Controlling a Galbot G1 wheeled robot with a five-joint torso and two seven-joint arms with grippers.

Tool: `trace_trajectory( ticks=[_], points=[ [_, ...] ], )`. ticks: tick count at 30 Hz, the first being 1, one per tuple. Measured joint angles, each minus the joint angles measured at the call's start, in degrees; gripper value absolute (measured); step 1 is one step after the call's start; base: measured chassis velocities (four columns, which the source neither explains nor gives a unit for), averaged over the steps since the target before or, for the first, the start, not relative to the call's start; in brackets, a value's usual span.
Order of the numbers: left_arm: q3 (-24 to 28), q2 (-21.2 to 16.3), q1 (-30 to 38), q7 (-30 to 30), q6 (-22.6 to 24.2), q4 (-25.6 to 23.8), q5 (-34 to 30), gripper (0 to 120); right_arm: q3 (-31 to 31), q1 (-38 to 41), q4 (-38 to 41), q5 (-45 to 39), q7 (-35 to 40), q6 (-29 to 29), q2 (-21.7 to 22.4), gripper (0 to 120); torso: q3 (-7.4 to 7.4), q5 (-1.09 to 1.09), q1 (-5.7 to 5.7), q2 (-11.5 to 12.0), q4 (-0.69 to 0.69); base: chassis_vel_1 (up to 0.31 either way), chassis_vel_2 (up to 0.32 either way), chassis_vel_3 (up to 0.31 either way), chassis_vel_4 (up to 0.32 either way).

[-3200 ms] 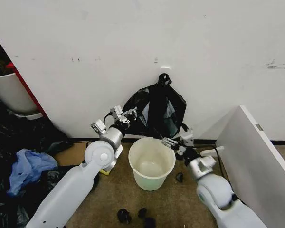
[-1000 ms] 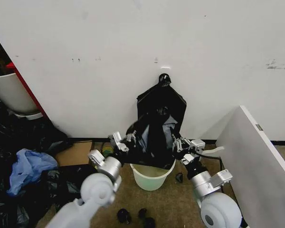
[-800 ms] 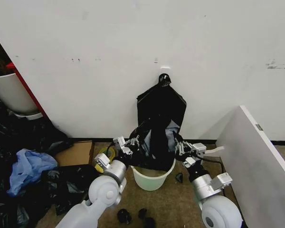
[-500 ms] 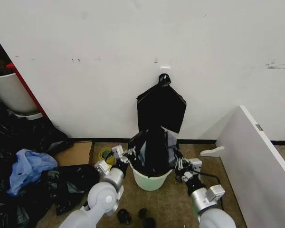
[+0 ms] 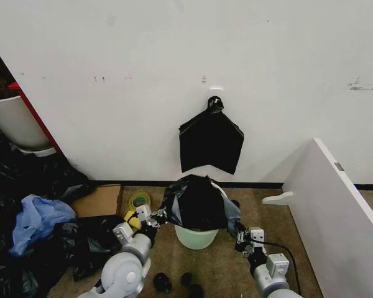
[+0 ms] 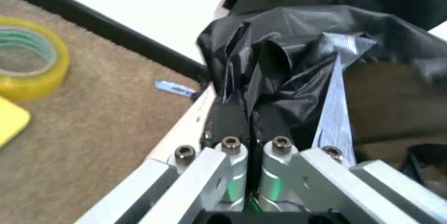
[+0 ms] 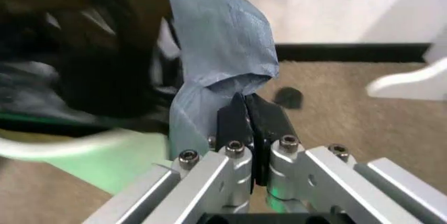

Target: Place the garbage bag over the trash bin.

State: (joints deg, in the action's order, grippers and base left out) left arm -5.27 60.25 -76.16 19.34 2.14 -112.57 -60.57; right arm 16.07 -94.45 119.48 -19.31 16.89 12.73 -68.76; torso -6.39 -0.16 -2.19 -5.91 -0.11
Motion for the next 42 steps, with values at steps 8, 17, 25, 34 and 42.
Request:
trace_trajectory(
  ticks=[8, 17, 25, 34, 42],
  points=[
    [0.72, 0.14, -1.23, 0.08, 0.40, 1.71, 0.54, 0, -0.61, -0.28, 0.10, 2.00, 1.64, 5.11, 0.33, 0, 0.00, 0.00, 0.00, 0.00, 0.00, 0.000, 0.000, 0.000, 0.000],
    [0.78, -0.86, -0.48, 0.15, 1.28, 4.66, 0.57, 0, -2.34, -0.19, -1.50, 5.27, 1.17, 7.90, 0.69, 0, 0.00, 0.01, 0.00, 0.00, 0.00, 0.000, 0.000, 0.000, 0.000],
    [1.70, -1.36, 2.42, 0.29, 1.98, 8.35, 2.42, 0, -2.67, 3.80, -6.08, 7.65, 0.98, 8.77, 1.29, 0, -0.01, -0.01, 0.00, 0.00, 0.00, 0.000, 0.000, 0.000, 0.000],
    [3.04, 1.24, 6.60, 0.65, 1.79, 15.20, 6.46, 0, -4.31, 8.18, -11.75, 10.55, 1.23, 8.18, -0.26, 0, -0.01, 0.00, 0.00, 0.00, 0.00, 0.000, 0.000, 0.000, 0.000],
    [1.64, 3.21, 8.09, 1.84, 0.91, 17.45, 8.18, 0, -5.75, 10.21, -15.55, 13.25, 1.99, 6.53, -0.62, 0, -0.01, 0.00, 0.00, 0.00, 0.00, 0.000, 0.000, 0.000, 0.000]
  ],
)
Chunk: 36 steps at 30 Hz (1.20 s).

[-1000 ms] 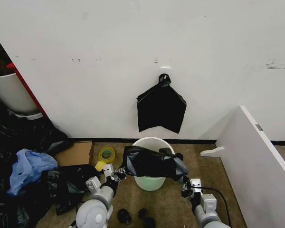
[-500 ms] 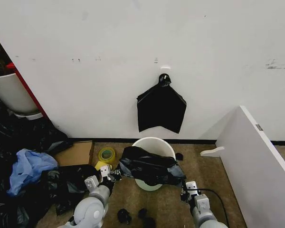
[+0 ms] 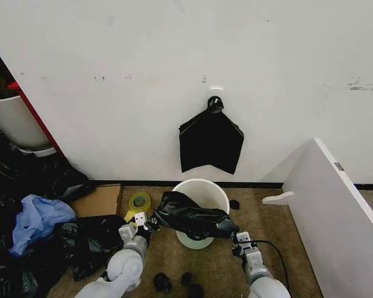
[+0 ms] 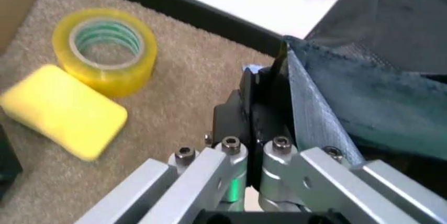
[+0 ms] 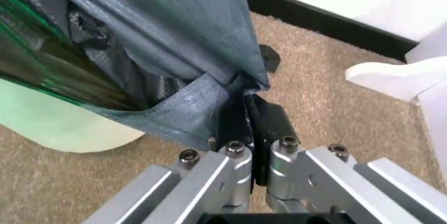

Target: Place the garbage bag over the trash bin.

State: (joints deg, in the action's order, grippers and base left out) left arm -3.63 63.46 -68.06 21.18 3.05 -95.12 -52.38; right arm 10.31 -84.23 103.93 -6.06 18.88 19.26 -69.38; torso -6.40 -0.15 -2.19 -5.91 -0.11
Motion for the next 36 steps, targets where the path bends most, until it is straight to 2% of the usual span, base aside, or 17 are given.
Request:
trace_trajectory(
  ticks=[6, 10, 12, 13, 19, 20, 23, 27, 28, 29, 33, 36],
  points=[
    [-1.02, -0.17, 0.83, -0.22, -0.55, 0.83, -0.27, 0, -0.11, -0.41, 0.55, -0.33, 1.14, -1.04, -0.52, 0, 0.00, 0.00, 0.00, 0.00, -0.01, 0.000, 0.000, 0.000, 0.000],
    [-1.59, -2.22, -0.71, -1.18, 0.29, -1.98, -1.09, 5, -0.18, -2.42, 3.67, -1.32, 0.12, -1.45, -0.36, 0, 0.00, -0.01, 0.00, 0.00, 0.00, 0.000, 0.000, 0.000, 0.000],
    [-1.99, -3.57, -2.38, -1.40, 0.97, -4.56, -0.93, 16, -0.19, -3.94, 5.42, -1.18, -1.02, -2.36, 0.27, 10, 0.00, -0.01, 0.00, 0.00, 0.00, 0.000, 0.000, 0.000, 0.000],
    [-1.99, -3.57, -2.38, -1.40, 0.97, -4.56, -0.93, 16, -0.19, -3.94, 5.42, -1.18, -1.02, -2.36, 0.27, 10, 0.00, -0.01, 0.00, 0.00, 0.00, 0.000, 0.000, 0.000, 0.000],
    [-2.42, -6.51, -5.78, -1.90, 2.19, -9.77, 0.79, 38, 0.30, -7.81, 7.86, -0.20, -3.10, -5.63, 1.39, 31, 0.00, 0.00, 0.00, 0.00, 0.00, 0.000, 0.000, 0.000, 0.000],
    [-2.51, -7.27, -6.67, -2.16, 2.20, -11.21, 1.36, 43, 0.64, -9.02, 8.39, 0.43, -3.82, -7.24, 1.46, 38, 0.00, 0.00, 0.00, 0.00, 0.00, 0.000, 0.000, 0.000, 0.000],
    [-2.59, -8.07, -7.66, -2.48, 2.20, -12.82, 1.72, 50, 1.07, -10.23, 8.95, 1.12, -4.31, -9.25, 1.47, 44, 0.01, -0.01, 0.00, 0.00, 0.00, 0.000, 0.000, 0.000, 0.000],
    [-3.21, -10.03, -10.65, -3.92, 1.03, -15.79, 1.88, 69, 2.72, -13.23, 10.55, 1.84, -5.61, -15.05, 1.37, 62, 0.01, 0.00, 0.00, 0.00, -0.01, 0.000, 0.000, 0.000, 0.000],
    [-3.47, -10.75, -11.74, -5.21, -0.48, -16.31, 0.78, 73, 3.21, -13.98, 11.03, 1.75, -6.05, -16.15, 1.38, 68, 0.01, 0.01, 0.00, 0.00, 0.00, 0.000, 0.000, 0.000, 0.000],
    [-3.47, -10.75, -11.74, -5.21, -0.48, -16.31, 0.78, 73, 3.21, -13.98, 11.03, 1.75, -6.05, -16.15, 1.38, 68, 0.01, 0.01, 0.00, 0.00, 0.00, 0.000, 0.000, 0.000, 0.000],
    [-4.45, -14.07, -16.18, -11.19, -4.07, -19.40, -7.78, 91, 5.04, -16.77, 12.56, 1.53, -7.83, -20.50, 1.76, 86, 0.01, 0.00, 0.00, 0.00, -0.01, 0.000, 0.000, 0.000, 0.000],
    [-5.80, -14.43, -17.93, -11.64, -4.43, -20.84, -8.74, 97, 5.85, -17.70, 13.56, 1.08, -8.18, -21.77, 1.74, 93, 0.01, 0.00, 0.00, 0.00, 0.00, 0.000, 0.000, 0.000, 0.000]
  ],
)
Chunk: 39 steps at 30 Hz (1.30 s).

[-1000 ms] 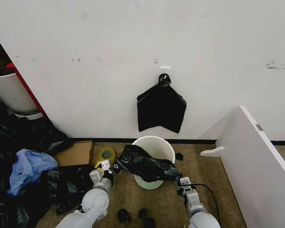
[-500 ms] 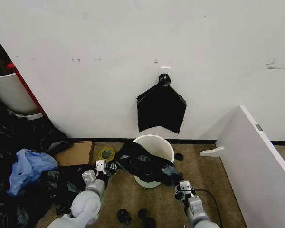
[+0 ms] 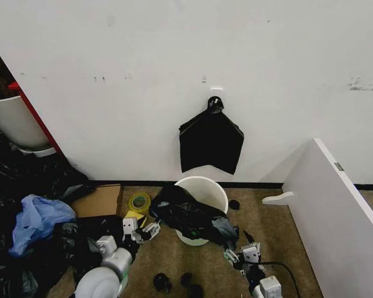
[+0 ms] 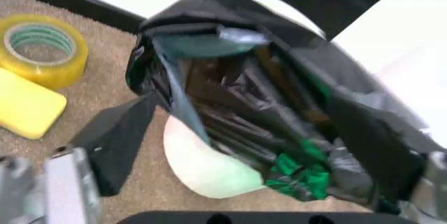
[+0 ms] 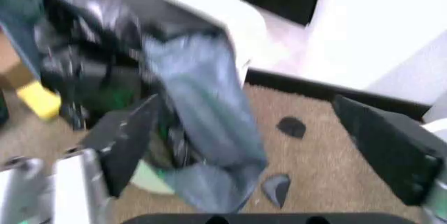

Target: Place the garbage bag over the trash bin.

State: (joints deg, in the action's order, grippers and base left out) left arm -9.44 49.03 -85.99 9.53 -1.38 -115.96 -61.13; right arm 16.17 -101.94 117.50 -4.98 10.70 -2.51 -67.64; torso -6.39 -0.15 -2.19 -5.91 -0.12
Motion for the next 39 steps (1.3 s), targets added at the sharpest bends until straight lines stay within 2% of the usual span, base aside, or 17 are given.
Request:
trace_trajectory(
  ticks=[4, 8, 10, 11, 12, 14, 15, 17, 19, 20, 21, 23, 26, 28, 31, 34, 39],
  points=[
    [-3.52, 0.52, -3.67, 1.06, -0.27, -3.21, 4.09, 100, 2.08, -2.05, 3.74, -2.70, -0.97, -0.82, 0.53, 100, 0.00, -0.02, 0.00, 0.00, 0.00, 0.000, 0.000, 0.000, 0.000],
    [-3.68, 2.23, -7.29, 3.32, -0.37, -5.71, 14.51, 100, 5.88, -1.84, 8.63, -8.43, -2.95, 2.64, 2.73, 100, 0.00, 0.00, 0.00, 0.00, 0.00, 0.000, 0.000, 0.000, 0.000],
    [-3.03, 3.38, -8.78, 4.74, -0.37, -6.79, 19.27, 99, 8.47, 0.37, 11.07, -14.19, -6.14, 8.77, 5.10, 100, 0.00, 0.00, 0.00, 0.00, -0.01, 0.000, 0.000, 0.000, 0.000],
    [-2.44, 4.40, -9.83, 5.71, -0.36, -7.71, 22.20, 99, 10.09, 3.66, 12.41, -20.08, -8.82, 15.13, 7.64, 100, -0.01, 0.00, 0.00, 0.00, 0.01, 0.000, 0.000, 0.000, 0.000],
    [-2.14, 4.80, -10.04, 6.12, -0.32, -8.04, 23.17, 99, 10.72, 5.51, 12.65, -22.90, -9.95, 17.94, 8.89, 100, 0.00, -0.02, 0.00, 0.00, 0.03, 0.000, 0.000, 0.000, 0.000],
    [-1.89, 5.04, -9.92, 6.44, -0.27, -8.18, 23.85, 100, 11.32, 7.21, 12.68, -25.24, -11.10, 20.44, 10.04, 100, 0.00, -0.03, 0.00, 0.00, 0.06, 0.000, 0.000, 0.000, 0.000],
    [-1.80, 5.32, -9.82, 6.82, -0.24, -8.29, 24.66, 100, 11.55, 9.52, 12.18, -27.72, -12.34, 22.96, 11.55, 100, -0.01, -0.01, 0.00, 0.00, -0.02, 0.000, 0.000, 0.000, 0.000],
    [-1.79, 5.70, -9.91, 7.18, -0.29, -8.39, 25.55, 100, 10.99, 12.81, 10.76, -30.03, -13.33, 25.41, 13.15, 100, -0.01, 0.02, 0.00, 0.00, -0.02, 0.000, 0.000, 0.000, 0.000],
    [-1.85, 6.20, -10.73, 7.41, -0.54, -8.57, 26.72, 100, 8.13, 19.32, 7.06, -33.68, -14.25, 28.74, 15.62, 100, -0.01, -0.03, 0.00, 0.00, -0.01, 0.000, 0.000, 0.000, 0.000],
    [-2.31, 6.73, -11.56, 7.43, -0.77, -8.66, 27.50, 100, 4.01, 26.08, 2.74, -36.32, -14.49, 30.70, 17.05, 100, -0.01, -0.01, 0.00, 0.00, 0.00, 0.000, 0.000, 0.000, 0.000],
    [-2.31, 6.73, -11.56, 7.43, -0.77, -8.66, 27.50, 100, 4.01, 26.08, 2.74, -36.32, -14.49, 30.70, 17.05, 100, -0.01, -0.01, 0.00, 0.00, 0.00, 0.000, 0.000, 0.000, 0.000],
    [-2.78, 7.27, -12.63, 7.42, -0.96, -8.81, 28.53, 100, -2.88, 36.25, -4.21, -37.99, -14.65, 31.89, 18.00, 100, -0.02, -0.03, -0.01, 0.00, 0.02, 0.000, 0.000, 0.000, 0.000],
    [-3.11, 7.73, -13.69, 7.27, -1.22, -9.06, 30.09, 100, -9.72, 45.51, -12.34, -38.14, -16.05, 31.87, 18.52, 100, -0.02, 0.01, -0.01, 0.00, 0.04, 0.000, 0.000, 0.000, 0.000],
    [-3.21, 8.15, -14.23, 7.00, -1.50, -9.39, 30.96, 100, -15.39, 52.63, -18.65, -38.03, -16.80, 31.06, 18.38, 100, -0.02, -0.02, -0.01, 0.00, -0.01, 0.000, 0.000, 0.000, 0.000],
    [-3.21, 8.65, -14.42, 6.78, -1.53, -9.67, 30.72, 100, -19.93, 58.34, -23.09, -37.83, -16.95, 30.36, 17.71, 100, -0.01, 0.02, -0.01, 0.00, 0.00, 0.000, 0.000, 0.000, 0.000],
    [-3.22, 9.56, -14.26, 6.84, -0.68, -10.30, 26.73, 100, -25.64, 65.38, -29.48, -37.82, -18.92, 29.13, 16.37, 100, -0.02, 0.01, -0.01, 0.00, 0.02, 0.000, 0.000, 0.000, 0.000],
    [-3.28, 9.96, -14.43, 6.56, -0.27, -10.63, 25.37, 100, -28.03, 68.76, -34.36, -39.13, -21.28, 28.32, 14.82, 100, -0.01, 0.00, -0.01, 0.00, 0.00, 0.000, 0.000, 0.000, 0.000]
  ],
)
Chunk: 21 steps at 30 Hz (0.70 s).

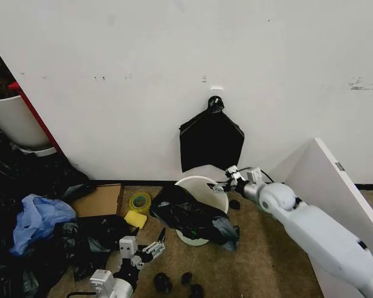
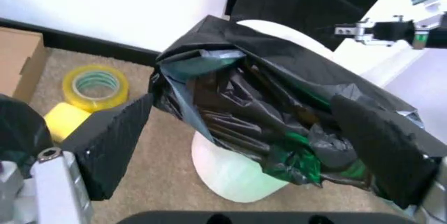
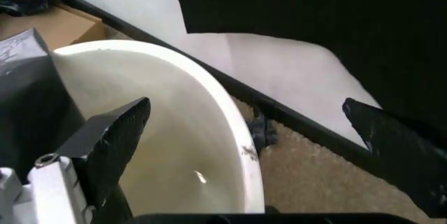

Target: Place the garbage bag over the trash bin.

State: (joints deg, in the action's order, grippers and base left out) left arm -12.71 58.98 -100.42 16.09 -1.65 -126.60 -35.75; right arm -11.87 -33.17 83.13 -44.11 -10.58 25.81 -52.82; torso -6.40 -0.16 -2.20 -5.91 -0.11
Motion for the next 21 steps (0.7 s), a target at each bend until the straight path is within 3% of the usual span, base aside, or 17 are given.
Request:
trace_trajectory(
  ticks=[6, 12, 21],
  points=[
    [-0.22, 0.11, -0.13, -0.17, 1.08, -1.11, -4.83, 100, -1.33, 0.10, -2.94, 0.24, -2.30, -0.56, -0.40, 85, 0.01, 0.00, 0.00, 0.00, 0.00, 0.000, 0.000, 0.000, 0.000],
    [-0.14, -0.32, 0.21, 0.28, 1.85, -1.30, -7.25, 100, -0.10, -1.00, -4.85, 0.35, -3.72, -2.05, -0.81, 58, 0.01, 0.00, 0.00, 0.00, -0.01, 0.000, 0.000, 0.000, 0.000],
    [0.27, -0.51, 0.35, 0.62, 2.16, -1.08, -9.02, 100, -0.09, -1.25, -5.25, 0.56, -4.84, -1.60, -0.82, 30, 0.01, 0.00, 0.01, 0.00, 0.00, 0.000, 0.000, 0.000, 0.000]
  ],
)
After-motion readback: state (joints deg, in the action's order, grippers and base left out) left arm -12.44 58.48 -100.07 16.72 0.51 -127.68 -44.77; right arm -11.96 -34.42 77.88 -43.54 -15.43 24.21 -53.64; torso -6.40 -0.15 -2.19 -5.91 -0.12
